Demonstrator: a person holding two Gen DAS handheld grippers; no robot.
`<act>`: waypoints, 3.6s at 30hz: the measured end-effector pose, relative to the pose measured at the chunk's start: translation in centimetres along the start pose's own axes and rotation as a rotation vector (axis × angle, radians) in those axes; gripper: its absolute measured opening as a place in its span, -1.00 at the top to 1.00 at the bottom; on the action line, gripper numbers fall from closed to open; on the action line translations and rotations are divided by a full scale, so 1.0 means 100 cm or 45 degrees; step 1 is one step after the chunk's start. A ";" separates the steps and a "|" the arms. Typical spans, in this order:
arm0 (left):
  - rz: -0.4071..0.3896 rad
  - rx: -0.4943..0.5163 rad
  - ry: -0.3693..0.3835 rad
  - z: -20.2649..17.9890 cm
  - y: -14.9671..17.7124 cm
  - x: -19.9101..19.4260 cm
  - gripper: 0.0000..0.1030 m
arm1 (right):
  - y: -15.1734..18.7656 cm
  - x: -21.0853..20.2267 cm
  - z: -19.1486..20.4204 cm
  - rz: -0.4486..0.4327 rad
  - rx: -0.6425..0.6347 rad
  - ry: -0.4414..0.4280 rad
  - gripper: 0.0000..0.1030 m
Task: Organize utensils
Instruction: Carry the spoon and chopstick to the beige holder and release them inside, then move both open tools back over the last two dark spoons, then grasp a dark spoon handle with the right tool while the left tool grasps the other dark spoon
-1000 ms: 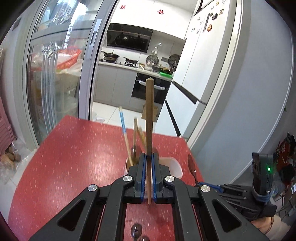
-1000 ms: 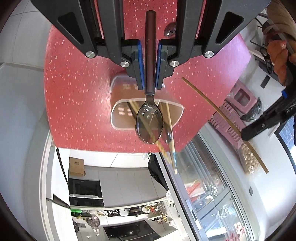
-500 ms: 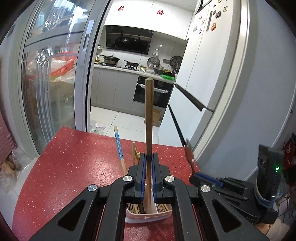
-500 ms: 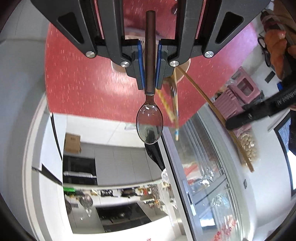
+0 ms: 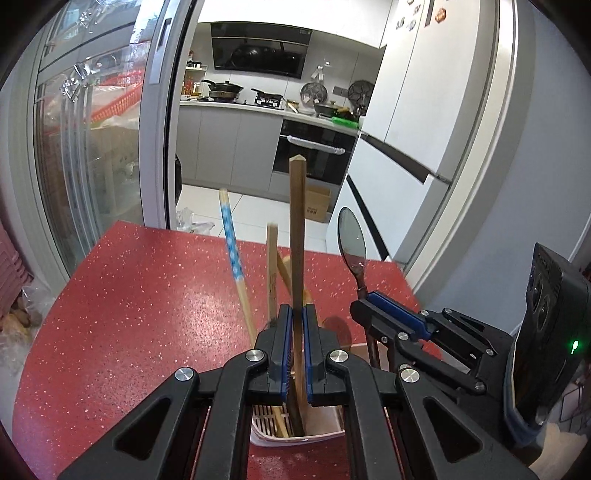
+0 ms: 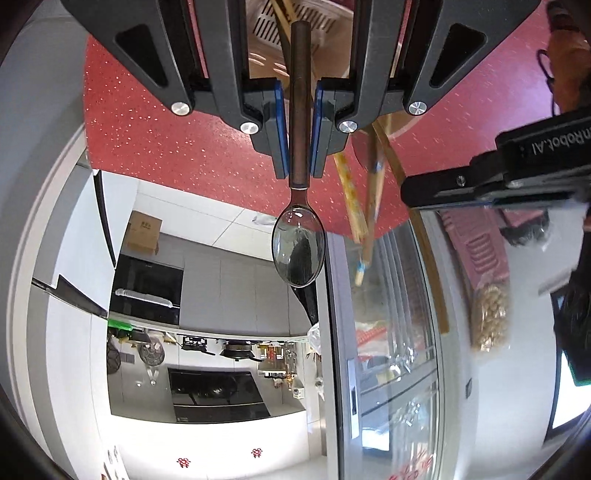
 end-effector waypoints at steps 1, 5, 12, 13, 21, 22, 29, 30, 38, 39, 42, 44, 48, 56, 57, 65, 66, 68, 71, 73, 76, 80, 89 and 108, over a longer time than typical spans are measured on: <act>0.008 0.003 -0.003 0.000 0.003 0.003 0.34 | 0.004 0.002 -0.001 0.000 -0.011 0.011 0.75; 0.033 0.000 -0.015 0.001 0.015 0.010 0.34 | 0.020 0.008 -0.002 -0.001 -0.062 0.041 0.75; 0.046 0.045 -0.075 0.001 0.029 0.012 0.33 | 0.041 0.007 -0.001 0.014 -0.116 0.061 0.75; 0.045 0.048 -0.076 0.001 0.030 0.011 0.33 | 0.044 0.007 -0.001 0.021 -0.116 0.061 0.75; 0.048 0.018 -0.083 0.005 0.032 0.003 0.33 | 0.048 0.007 -0.008 0.064 -0.090 0.055 0.68; 0.049 0.019 -0.086 0.005 0.032 0.002 0.33 | 0.049 0.007 -0.009 0.073 -0.087 0.054 0.62; 0.055 0.082 -0.138 0.001 0.033 0.003 0.32 | 0.042 -0.008 -0.015 0.058 -0.007 0.040 0.36; 0.057 0.089 -0.141 0.000 0.033 0.003 0.32 | 0.040 -0.012 -0.017 0.053 0.013 0.040 0.36; 0.057 0.083 -0.134 -0.001 0.033 0.000 0.32 | 0.039 -0.041 -0.025 0.054 0.127 0.018 0.35; 0.059 0.085 -0.127 -0.001 0.033 0.001 0.32 | 0.040 -0.045 -0.026 0.056 0.139 0.020 0.34; 0.076 0.087 -0.132 0.001 0.035 0.002 0.32 | 0.045 -0.055 -0.029 0.063 0.180 0.008 0.34; 0.083 0.092 -0.136 0.001 0.036 0.001 0.32 | 0.047 -0.060 -0.030 0.066 0.202 0.000 0.34; 0.073 0.097 -0.138 0.001 0.037 -0.004 0.32 | 0.049 -0.067 -0.031 0.062 0.224 -0.005 0.34; 0.045 0.102 -0.130 -0.004 0.045 -0.022 0.32 | 0.055 -0.084 -0.028 0.069 0.280 -0.014 0.34; 0.040 0.094 -0.127 -0.005 0.049 -0.027 0.32 | 0.057 -0.086 -0.029 0.074 0.288 -0.011 0.34; 0.039 0.078 -0.142 -0.003 0.082 -0.054 -1.00 | 0.077 -0.097 -0.028 0.129 0.347 0.019 0.21; 0.055 0.090 -0.148 -0.002 0.090 -0.054 -1.00 | 0.083 -0.097 -0.028 0.148 0.357 0.025 0.18; 0.074 0.093 -0.152 0.000 0.100 -0.053 -1.00 | 0.090 -0.097 -0.028 0.179 0.371 0.037 0.05; 0.132 0.096 -0.183 0.005 0.119 -0.049 -1.00 | 0.103 -0.096 -0.028 0.235 0.420 0.040 -0.64; 0.157 0.093 -0.199 0.008 0.129 -0.047 -1.00 | 0.110 -0.098 -0.027 0.242 0.457 0.042 -0.79; 0.196 0.079 -0.195 0.013 0.145 -0.044 -1.00 | 0.121 -0.101 -0.023 0.267 0.463 0.074 -0.79; 0.235 0.061 -0.202 0.020 0.164 -0.042 -1.00 | 0.136 -0.104 -0.017 0.326 0.472 0.102 -0.79; 0.295 0.033 -0.218 0.042 0.197 -0.041 -1.00 | 0.175 -0.106 0.003 0.465 0.528 0.143 -0.79; 0.353 -0.074 -0.301 0.085 0.264 -0.063 -1.00 | 0.254 -0.076 0.060 0.886 0.623 0.251 -0.18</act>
Point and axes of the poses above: each gripper's, at about its wrist camera, not at the fingertips, and x roughly the way its jaws point, z to its left, y to its underside, the point moved 7 cm from there along x, roughly the way its jaws point, and after that the axes turned 11 degrees about x, right-handed, at the moved point
